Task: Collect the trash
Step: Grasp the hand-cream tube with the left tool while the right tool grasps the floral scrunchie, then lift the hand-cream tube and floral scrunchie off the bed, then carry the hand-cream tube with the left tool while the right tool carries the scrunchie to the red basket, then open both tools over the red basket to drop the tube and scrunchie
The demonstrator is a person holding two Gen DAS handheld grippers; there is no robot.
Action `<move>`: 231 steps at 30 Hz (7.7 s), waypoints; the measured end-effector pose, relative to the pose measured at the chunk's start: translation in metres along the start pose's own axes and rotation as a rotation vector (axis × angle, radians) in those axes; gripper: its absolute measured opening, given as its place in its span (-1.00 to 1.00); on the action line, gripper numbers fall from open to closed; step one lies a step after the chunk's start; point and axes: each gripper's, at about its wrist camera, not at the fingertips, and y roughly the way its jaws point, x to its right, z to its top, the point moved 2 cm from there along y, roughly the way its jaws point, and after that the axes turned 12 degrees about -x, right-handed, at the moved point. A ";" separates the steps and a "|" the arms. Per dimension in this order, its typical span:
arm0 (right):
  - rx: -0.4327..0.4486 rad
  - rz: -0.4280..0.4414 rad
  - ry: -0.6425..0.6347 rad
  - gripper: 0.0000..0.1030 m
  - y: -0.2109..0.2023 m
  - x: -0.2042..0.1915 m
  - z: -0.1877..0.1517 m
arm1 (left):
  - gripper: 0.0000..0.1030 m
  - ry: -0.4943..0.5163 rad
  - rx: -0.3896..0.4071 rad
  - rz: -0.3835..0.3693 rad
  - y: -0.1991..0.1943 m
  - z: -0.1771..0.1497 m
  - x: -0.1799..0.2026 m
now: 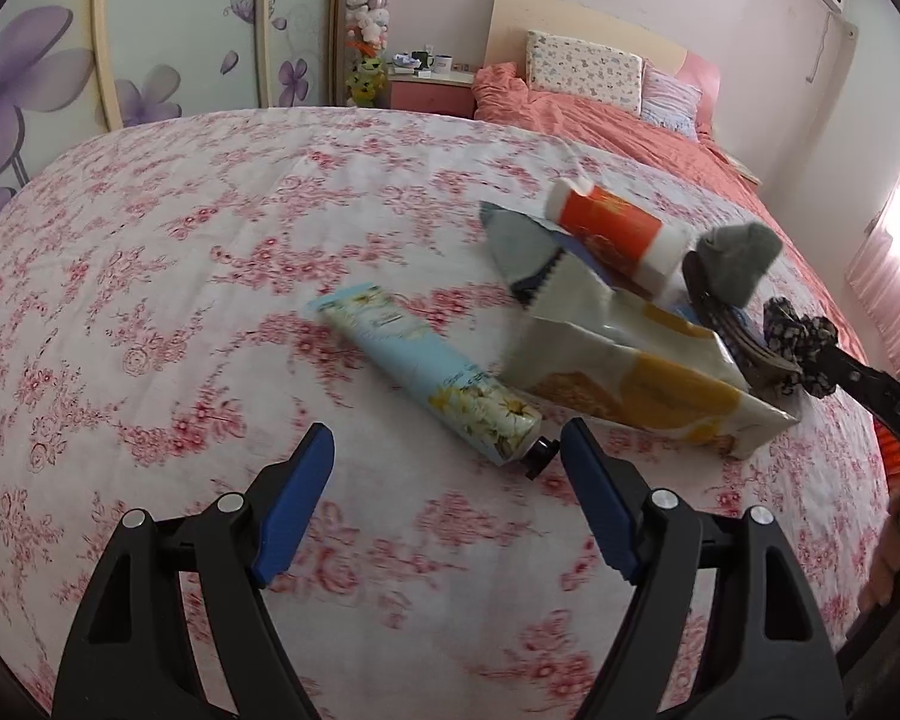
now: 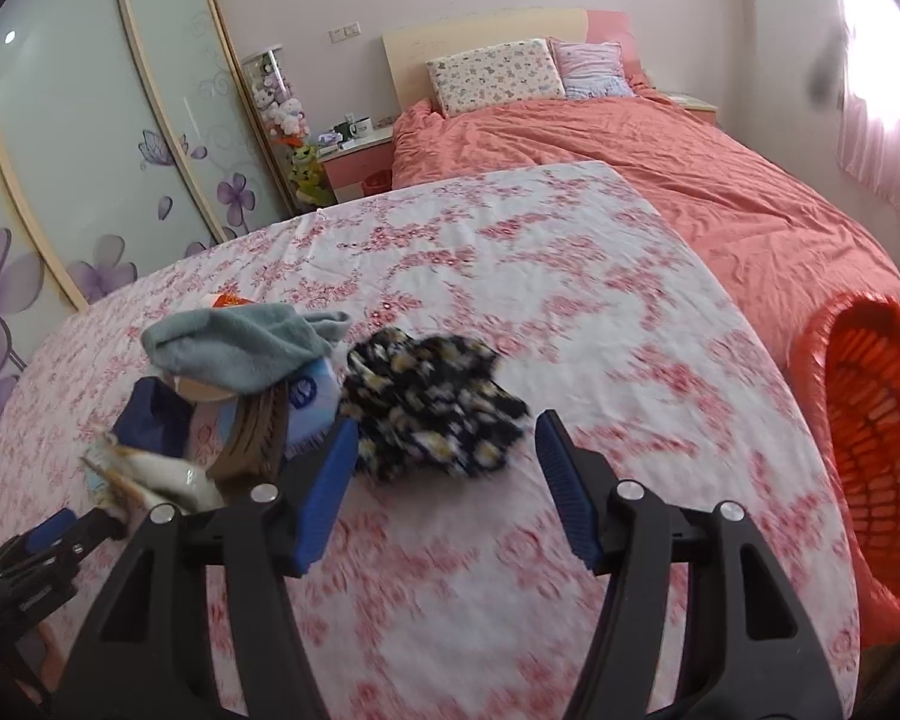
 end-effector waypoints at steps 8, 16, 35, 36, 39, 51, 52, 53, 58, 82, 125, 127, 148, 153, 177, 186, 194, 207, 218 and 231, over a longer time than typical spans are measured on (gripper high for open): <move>-0.070 -0.058 -0.020 -0.79 0.026 -0.005 0.001 | 0.50 -0.053 -0.012 -0.031 0.004 0.006 -0.007; -0.066 -0.089 0.000 -0.81 0.022 0.005 -0.004 | 0.24 -0.057 -0.011 -0.011 0.009 0.010 -0.006; -0.064 -0.035 0.001 -0.43 0.024 0.001 0.000 | -0.38 0.061 0.002 0.072 0.025 0.040 -0.013; -0.065 -0.030 0.002 -0.43 0.025 0.000 0.001 | -0.38 0.068 0.001 0.064 0.025 0.041 -0.011; -0.071 -0.031 -0.008 -0.42 0.028 -0.006 0.002 | -0.38 0.074 0.000 0.062 0.025 0.041 -0.010; -0.090 -0.101 0.034 -0.77 0.025 0.013 -0.005 | -0.38 0.046 0.002 0.066 0.024 0.039 -0.015; -0.092 -0.105 0.033 -0.77 0.025 0.012 -0.005 | -0.38 0.046 0.002 0.068 0.024 0.039 -0.014; -0.093 -0.112 0.029 -0.76 0.026 0.011 -0.005 | -0.38 0.047 0.002 0.071 0.024 0.039 -0.014; -0.096 -0.127 0.019 -0.75 0.027 0.009 -0.004 | -0.38 0.051 0.001 0.082 0.025 0.038 -0.011; -0.087 0.017 0.023 -0.10 0.025 0.007 -0.001 | -0.34 0.089 -0.005 0.119 0.027 0.038 -0.001; -0.098 -0.113 0.003 -0.47 0.033 0.003 0.003 | -0.29 0.095 -0.005 0.103 0.024 0.031 -0.003; -0.098 -0.108 0.003 -0.47 0.033 0.003 0.003 | -0.30 0.099 -0.005 0.110 0.024 0.030 -0.002; -0.034 -0.074 0.005 -0.74 -0.002 0.006 -0.005 | -0.44 0.118 0.049 0.118 0.006 0.034 0.000; -0.071 -0.094 0.005 -0.74 0.014 0.007 -0.011 | -0.44 0.082 -0.004 0.100 0.025 0.034 -0.005; -0.044 -0.078 -0.007 -0.77 -0.006 0.008 -0.009 | -0.48 0.100 0.058 0.118 -0.001 0.027 -0.005; 0.068 -0.043 -0.002 -0.77 -0.066 0.010 -0.001 | -0.48 0.143 0.140 0.070 -0.048 0.036 0.023; 0.191 -0.035 0.027 -0.77 -0.130 0.033 0.000 | -0.48 0.230 0.209 -0.039 -0.085 0.035 0.079; 0.288 -0.102 0.165 -0.77 -0.192 0.126 -0.021 | -0.48 0.452 0.207 -0.272 -0.099 0.010 0.217; 0.299 -0.142 0.320 -0.77 -0.205 0.224 -0.047 | -0.48 0.631 0.144 -0.420 -0.079 -0.018 0.329; 0.252 -0.095 0.478 -0.33 -0.170 0.312 -0.053 | -0.19 0.732 0.024 -0.440 -0.034 -0.045 0.407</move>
